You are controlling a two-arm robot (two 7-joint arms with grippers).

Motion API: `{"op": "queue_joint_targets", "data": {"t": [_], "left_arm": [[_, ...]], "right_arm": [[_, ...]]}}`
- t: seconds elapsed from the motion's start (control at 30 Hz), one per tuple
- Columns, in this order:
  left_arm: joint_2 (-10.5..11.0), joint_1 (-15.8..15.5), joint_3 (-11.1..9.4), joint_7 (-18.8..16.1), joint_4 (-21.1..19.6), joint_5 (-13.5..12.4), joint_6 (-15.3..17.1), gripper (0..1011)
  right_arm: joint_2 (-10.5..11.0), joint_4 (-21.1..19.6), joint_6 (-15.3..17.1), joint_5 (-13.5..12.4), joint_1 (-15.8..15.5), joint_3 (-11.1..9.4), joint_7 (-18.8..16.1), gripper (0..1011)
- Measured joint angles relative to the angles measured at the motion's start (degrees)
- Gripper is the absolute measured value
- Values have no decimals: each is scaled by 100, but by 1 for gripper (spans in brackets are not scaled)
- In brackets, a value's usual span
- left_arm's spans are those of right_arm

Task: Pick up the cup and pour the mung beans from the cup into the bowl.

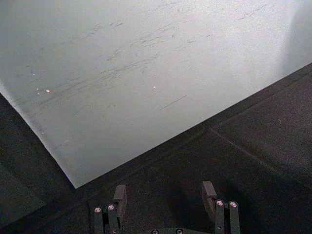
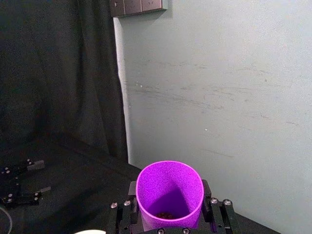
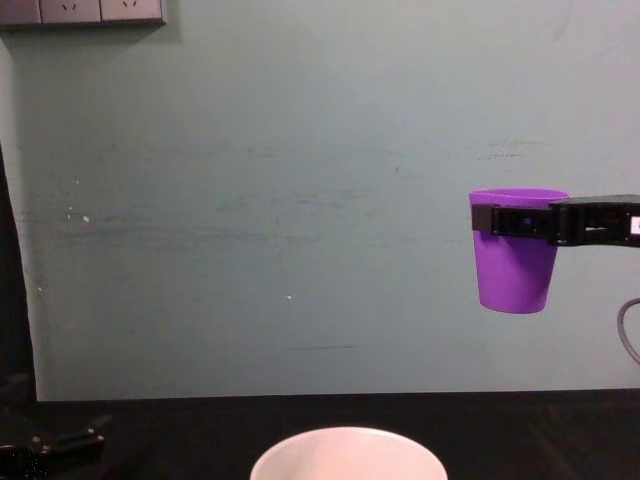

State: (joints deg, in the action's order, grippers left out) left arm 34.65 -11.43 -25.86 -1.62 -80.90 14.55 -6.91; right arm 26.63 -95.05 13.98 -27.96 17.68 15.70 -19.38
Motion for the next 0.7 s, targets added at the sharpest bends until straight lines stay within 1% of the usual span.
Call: {"op": "queue_joint_targets", "data": {"t": [0.7], "left_arm": [[0, 0, 0, 0, 0, 0, 0, 1011]], "right_arm": [[0, 0, 0, 0, 0, 0, 0, 731]]}}
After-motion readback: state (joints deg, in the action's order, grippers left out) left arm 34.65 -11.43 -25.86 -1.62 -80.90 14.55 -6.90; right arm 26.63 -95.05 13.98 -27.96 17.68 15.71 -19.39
